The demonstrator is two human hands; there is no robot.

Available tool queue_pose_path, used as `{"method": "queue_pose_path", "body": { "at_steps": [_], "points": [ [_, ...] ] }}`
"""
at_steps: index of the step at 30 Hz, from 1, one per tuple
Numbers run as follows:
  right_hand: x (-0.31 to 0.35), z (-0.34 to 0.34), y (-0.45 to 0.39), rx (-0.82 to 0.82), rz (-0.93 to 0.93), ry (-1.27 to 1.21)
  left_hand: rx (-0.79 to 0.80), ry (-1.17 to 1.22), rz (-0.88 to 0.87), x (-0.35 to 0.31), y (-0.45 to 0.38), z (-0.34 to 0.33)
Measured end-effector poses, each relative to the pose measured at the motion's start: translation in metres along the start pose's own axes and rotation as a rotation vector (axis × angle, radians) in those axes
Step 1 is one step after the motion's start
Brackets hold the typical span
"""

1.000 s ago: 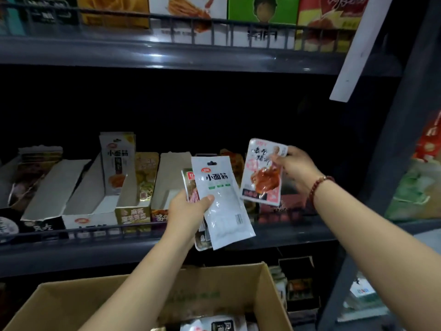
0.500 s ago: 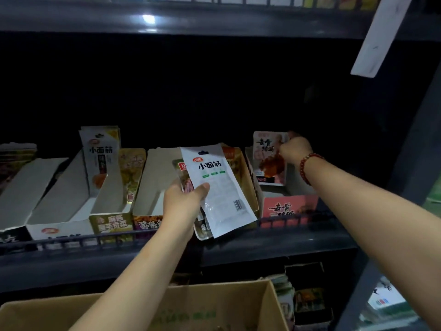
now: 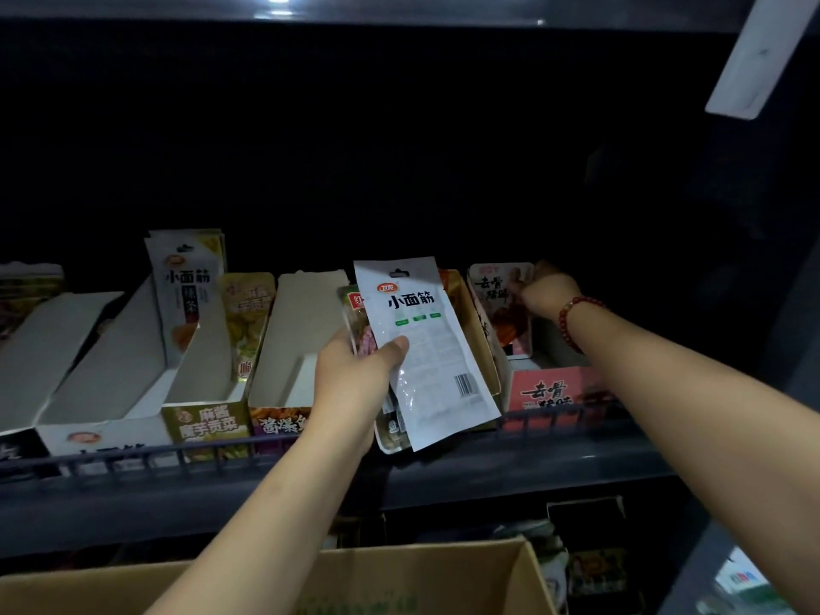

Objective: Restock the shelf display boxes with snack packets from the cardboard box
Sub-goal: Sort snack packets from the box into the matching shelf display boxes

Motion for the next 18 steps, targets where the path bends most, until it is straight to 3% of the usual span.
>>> {"method": "queue_pose_path", "body": {
  "at_steps": [10, 18],
  "points": [
    [-0.006, 0.0, 0.004, -0.067, 0.019, -0.044, 0.03, 0.023, -0.001, 0.006, 0.0, -0.001],
    [0.011, 0.023, 0.032, -0.164, 0.052, -0.26, 0.041, 0.017, 0.019, 0.008, 0.009, 0.001]
  ]
}}
Point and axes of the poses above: each hand's wrist, its own y-axis away from the middle knuckle, its own z-axis out of the back of the hand, x = y × z, the point moved 10 cm from there along -y, towards the middle knuckle, and after that the axes turned 11 degrees about z, right-handed, at the moved point
